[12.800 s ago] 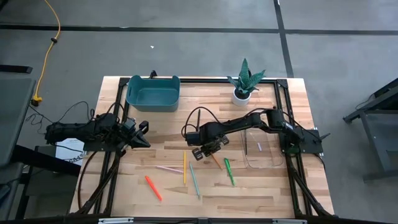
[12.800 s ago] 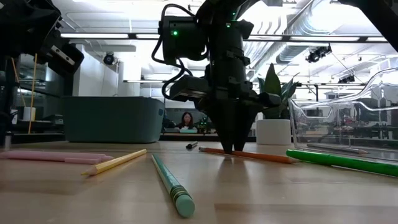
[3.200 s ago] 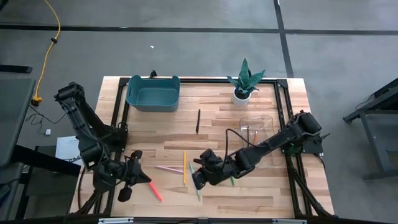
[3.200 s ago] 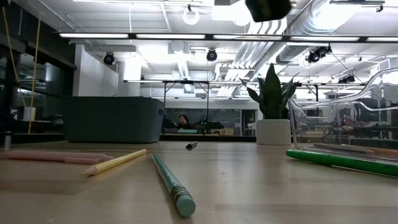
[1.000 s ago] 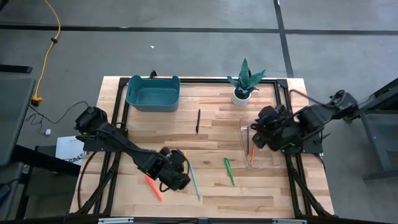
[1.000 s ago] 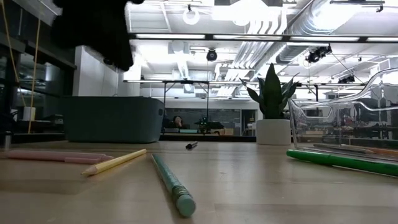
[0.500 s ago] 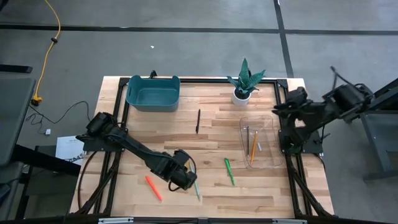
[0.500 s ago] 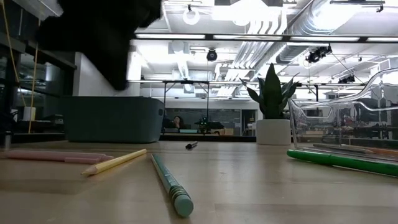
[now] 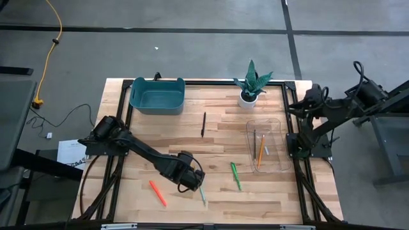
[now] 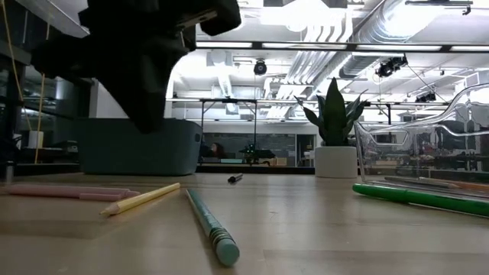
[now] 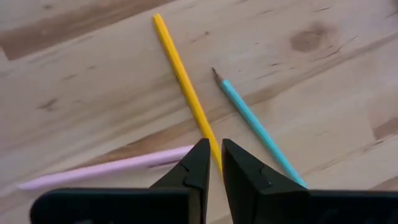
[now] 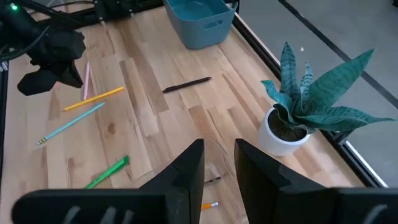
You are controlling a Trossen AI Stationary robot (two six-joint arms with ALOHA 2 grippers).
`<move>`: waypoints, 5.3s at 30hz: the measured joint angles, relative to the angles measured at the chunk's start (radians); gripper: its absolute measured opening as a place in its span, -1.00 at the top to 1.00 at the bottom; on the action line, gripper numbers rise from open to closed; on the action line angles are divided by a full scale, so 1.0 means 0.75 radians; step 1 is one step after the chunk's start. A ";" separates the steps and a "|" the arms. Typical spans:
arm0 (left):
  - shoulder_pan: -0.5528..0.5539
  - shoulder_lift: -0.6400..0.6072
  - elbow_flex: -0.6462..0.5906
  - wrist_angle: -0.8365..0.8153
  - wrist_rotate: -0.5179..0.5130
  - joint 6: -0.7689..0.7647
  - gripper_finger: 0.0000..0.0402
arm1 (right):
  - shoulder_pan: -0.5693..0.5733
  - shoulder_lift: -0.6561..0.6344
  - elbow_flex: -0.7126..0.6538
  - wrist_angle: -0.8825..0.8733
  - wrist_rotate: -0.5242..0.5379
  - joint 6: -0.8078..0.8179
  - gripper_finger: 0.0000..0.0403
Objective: Sort pens & pencils
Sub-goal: Put the yellow pencil into the transparent bin
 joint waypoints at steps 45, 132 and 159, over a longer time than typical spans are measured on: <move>0.085 0.098 0.000 0.009 0.062 -0.063 0.85 | 0.000 -0.008 0.000 -0.033 -0.069 -0.075 0.61; 0.146 0.156 -0.011 0.041 0.207 -0.020 0.47 | 0.001 -0.009 -0.001 -0.033 -0.069 -0.151 0.61; 0.146 0.163 -0.011 0.036 0.242 0.008 0.47 | 0.001 -0.009 -0.001 -0.033 -0.069 -0.166 0.61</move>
